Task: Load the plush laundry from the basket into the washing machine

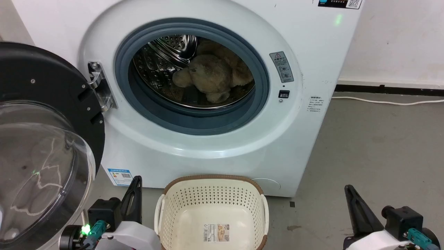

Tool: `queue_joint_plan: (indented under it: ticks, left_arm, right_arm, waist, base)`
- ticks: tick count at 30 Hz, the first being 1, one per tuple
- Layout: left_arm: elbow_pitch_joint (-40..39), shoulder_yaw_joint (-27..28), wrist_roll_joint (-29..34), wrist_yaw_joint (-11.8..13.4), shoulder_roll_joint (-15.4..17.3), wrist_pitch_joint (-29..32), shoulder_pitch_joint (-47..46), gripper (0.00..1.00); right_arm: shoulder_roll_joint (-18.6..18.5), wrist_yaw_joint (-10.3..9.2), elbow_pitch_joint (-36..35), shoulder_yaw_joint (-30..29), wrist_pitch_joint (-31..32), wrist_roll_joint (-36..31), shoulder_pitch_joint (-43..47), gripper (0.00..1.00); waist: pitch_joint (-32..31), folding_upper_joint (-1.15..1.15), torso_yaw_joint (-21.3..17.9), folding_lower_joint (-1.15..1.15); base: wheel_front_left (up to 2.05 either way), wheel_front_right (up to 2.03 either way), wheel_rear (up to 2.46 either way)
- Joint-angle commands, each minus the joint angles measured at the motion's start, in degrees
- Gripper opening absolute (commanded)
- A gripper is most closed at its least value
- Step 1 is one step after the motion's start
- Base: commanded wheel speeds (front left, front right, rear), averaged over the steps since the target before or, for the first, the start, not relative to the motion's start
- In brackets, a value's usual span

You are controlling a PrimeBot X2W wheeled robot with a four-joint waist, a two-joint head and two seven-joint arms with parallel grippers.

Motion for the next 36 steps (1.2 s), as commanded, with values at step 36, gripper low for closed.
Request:
queue_joint_plan:
  ticks: [36]
  left_arm:
    - [-2.33, 5.38, 8.07, -2.77, -4.24, 3.27, -0.06, 0.0]
  right_arm:
    - [-0.03, 0.04, -2.02, -0.04, 4.25, -5.6, -3.38, 0.0]
  waist:
    - [0.86, 0.0, -0.4, 0.0]
  base:
    - [0.0, 0.0, 0.0]
